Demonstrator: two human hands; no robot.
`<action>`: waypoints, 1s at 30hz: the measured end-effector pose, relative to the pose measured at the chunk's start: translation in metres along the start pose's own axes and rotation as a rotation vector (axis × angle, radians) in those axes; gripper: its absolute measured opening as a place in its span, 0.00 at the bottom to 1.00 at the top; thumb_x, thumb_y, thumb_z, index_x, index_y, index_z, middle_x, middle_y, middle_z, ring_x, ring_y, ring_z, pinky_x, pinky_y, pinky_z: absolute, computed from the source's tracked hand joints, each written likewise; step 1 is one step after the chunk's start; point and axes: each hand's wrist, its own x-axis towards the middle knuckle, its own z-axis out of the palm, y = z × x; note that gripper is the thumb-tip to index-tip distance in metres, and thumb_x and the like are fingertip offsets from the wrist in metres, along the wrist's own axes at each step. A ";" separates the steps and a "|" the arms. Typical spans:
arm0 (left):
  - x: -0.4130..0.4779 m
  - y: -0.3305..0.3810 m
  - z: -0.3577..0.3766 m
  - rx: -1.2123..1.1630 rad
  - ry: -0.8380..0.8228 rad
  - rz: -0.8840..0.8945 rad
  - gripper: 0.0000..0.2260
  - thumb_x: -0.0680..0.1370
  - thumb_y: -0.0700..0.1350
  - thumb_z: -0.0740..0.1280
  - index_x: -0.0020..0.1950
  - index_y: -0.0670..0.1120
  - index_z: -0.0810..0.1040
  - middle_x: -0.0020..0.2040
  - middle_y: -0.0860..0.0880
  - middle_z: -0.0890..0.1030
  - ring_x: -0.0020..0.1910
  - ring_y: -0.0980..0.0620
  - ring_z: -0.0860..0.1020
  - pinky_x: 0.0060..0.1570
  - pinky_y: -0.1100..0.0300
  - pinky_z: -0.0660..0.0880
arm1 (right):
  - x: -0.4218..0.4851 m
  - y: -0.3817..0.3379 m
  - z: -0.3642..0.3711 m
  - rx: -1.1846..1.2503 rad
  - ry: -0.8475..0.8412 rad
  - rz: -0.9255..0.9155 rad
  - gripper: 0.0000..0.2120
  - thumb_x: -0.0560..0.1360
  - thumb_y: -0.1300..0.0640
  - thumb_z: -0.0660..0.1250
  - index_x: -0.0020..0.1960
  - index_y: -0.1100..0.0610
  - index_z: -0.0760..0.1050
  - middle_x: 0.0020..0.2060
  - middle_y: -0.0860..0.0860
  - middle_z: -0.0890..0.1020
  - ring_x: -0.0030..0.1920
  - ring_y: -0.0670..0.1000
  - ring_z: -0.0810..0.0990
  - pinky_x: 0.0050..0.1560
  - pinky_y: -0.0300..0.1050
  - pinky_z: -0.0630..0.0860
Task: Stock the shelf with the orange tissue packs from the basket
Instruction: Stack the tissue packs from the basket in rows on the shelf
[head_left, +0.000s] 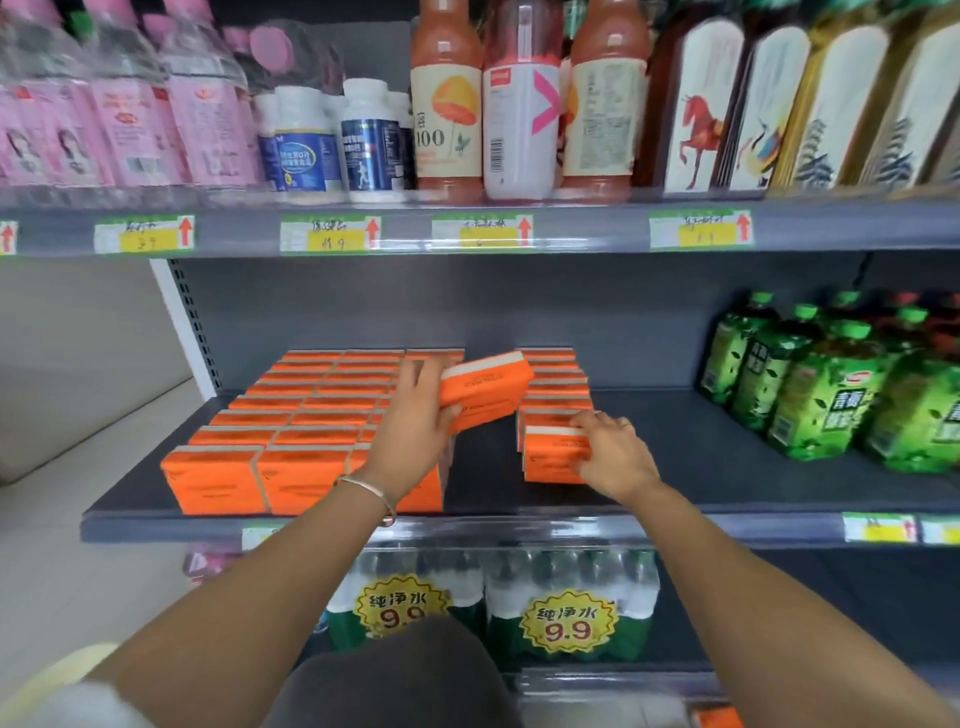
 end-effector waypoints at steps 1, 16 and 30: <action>0.000 -0.001 0.004 0.004 -0.012 0.003 0.20 0.75 0.35 0.67 0.66 0.40 0.68 0.60 0.42 0.68 0.58 0.43 0.71 0.55 0.68 0.61 | 0.004 0.000 0.004 -0.012 0.011 0.006 0.25 0.72 0.58 0.64 0.68 0.52 0.66 0.65 0.53 0.71 0.65 0.58 0.66 0.61 0.53 0.71; -0.001 -0.003 0.034 -0.064 -0.311 0.053 0.19 0.75 0.37 0.68 0.64 0.44 0.69 0.54 0.50 0.68 0.52 0.54 0.69 0.47 0.69 0.61 | 0.025 0.023 0.014 0.008 0.051 0.061 0.21 0.73 0.57 0.65 0.66 0.48 0.70 0.60 0.50 0.71 0.63 0.56 0.69 0.60 0.53 0.68; -0.005 0.023 0.111 -0.107 -0.421 -0.080 0.20 0.76 0.34 0.64 0.66 0.46 0.66 0.56 0.50 0.63 0.54 0.53 0.70 0.63 0.64 0.66 | 0.005 0.059 0.018 0.348 0.225 0.154 0.15 0.81 0.56 0.55 0.66 0.57 0.70 0.61 0.57 0.74 0.61 0.60 0.72 0.61 0.51 0.68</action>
